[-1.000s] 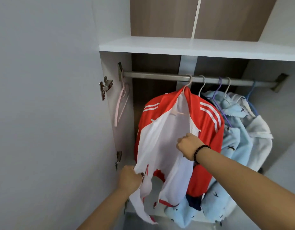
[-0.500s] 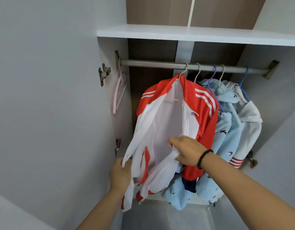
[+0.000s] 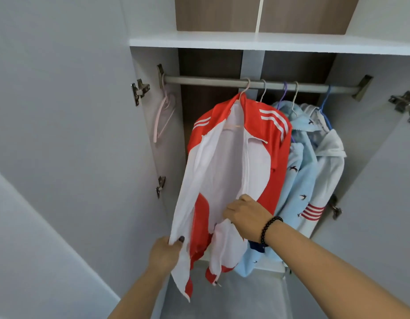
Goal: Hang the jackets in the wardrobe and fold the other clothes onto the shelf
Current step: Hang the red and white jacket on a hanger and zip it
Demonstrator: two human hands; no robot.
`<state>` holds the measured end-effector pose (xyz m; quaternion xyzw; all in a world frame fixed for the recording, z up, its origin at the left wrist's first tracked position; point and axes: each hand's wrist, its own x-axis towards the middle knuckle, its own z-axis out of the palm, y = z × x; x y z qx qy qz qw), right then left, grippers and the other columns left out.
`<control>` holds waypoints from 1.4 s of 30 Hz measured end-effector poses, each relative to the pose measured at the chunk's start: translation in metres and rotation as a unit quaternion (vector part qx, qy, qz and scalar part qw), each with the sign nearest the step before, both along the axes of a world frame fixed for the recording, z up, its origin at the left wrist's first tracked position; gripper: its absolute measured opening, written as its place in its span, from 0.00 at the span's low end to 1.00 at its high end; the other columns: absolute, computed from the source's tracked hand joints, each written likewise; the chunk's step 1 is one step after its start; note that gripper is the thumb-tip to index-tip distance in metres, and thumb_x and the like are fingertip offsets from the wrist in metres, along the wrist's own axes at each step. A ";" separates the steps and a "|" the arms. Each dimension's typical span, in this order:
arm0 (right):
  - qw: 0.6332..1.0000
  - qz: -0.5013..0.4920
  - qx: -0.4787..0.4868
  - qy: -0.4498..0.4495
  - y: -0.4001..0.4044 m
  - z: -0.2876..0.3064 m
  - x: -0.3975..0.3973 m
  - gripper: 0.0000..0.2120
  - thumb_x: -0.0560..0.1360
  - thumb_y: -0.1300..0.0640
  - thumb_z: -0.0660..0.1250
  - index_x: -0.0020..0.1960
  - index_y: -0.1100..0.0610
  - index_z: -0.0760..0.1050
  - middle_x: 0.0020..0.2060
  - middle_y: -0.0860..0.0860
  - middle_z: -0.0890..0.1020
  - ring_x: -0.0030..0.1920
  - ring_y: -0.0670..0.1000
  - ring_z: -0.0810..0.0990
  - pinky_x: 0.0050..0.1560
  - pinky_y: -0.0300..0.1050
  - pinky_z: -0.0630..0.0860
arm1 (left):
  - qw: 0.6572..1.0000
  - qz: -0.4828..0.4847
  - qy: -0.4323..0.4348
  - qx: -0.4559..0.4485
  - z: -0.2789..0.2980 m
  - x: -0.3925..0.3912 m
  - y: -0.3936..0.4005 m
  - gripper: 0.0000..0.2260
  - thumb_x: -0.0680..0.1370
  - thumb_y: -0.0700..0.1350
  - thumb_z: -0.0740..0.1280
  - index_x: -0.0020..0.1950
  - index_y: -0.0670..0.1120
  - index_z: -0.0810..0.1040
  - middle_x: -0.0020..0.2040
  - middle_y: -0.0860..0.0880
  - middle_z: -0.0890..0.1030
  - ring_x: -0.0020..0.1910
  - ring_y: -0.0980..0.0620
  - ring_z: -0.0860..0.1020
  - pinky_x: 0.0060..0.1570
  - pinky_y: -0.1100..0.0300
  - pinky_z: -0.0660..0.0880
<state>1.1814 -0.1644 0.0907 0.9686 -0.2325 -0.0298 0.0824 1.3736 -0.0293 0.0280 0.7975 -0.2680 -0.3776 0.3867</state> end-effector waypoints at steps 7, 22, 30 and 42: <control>0.998 0.013 0.041 0.048 0.044 0.007 -0.031 0.10 0.75 0.59 0.63 0.55 0.53 0.76 0.48 0.48 0.81 0.45 0.52 0.75 0.50 0.42 0.57 | 0.976 0.160 -0.061 -0.132 0.013 -0.036 0.034 0.08 0.81 0.44 0.60 0.42 0.45 0.72 0.36 0.48 0.73 0.36 0.47 0.73 0.32 0.59 0.67; 0.963 -0.060 0.060 -0.257 0.153 -0.022 -0.051 0.22 0.63 0.78 0.67 0.53 0.62 0.81 0.43 0.56 0.79 0.45 0.56 0.79 0.52 0.55 0.79 | 0.972 -0.014 0.232 -0.037 0.005 -0.052 0.120 0.20 0.73 0.43 0.74 0.64 0.43 0.75 0.52 0.43 0.82 0.51 0.43 0.80 0.44 0.49 0.80; 0.834 -0.174 0.189 -0.488 0.206 0.008 0.015 0.16 0.76 0.71 0.59 0.55 0.58 0.80 0.65 0.53 0.70 0.71 0.49 0.60 0.73 0.38 0.55 | 0.919 -0.098 0.359 -0.131 0.040 -0.032 0.135 0.24 0.76 0.47 0.70 0.71 0.48 0.69 0.62 0.42 0.79 0.61 0.39 0.78 0.58 0.35 0.74; 0.409 -0.373 0.506 -0.662 0.242 0.006 0.081 0.19 0.76 0.71 0.59 0.56 0.54 0.81 0.51 0.52 0.84 0.53 0.54 0.83 0.53 0.54 0.80 | 0.909 -0.114 0.359 -0.180 0.063 -0.004 0.150 0.18 0.81 0.44 0.63 0.70 0.43 0.71 0.62 0.41 0.79 0.61 0.39 0.78 0.61 0.39 0.74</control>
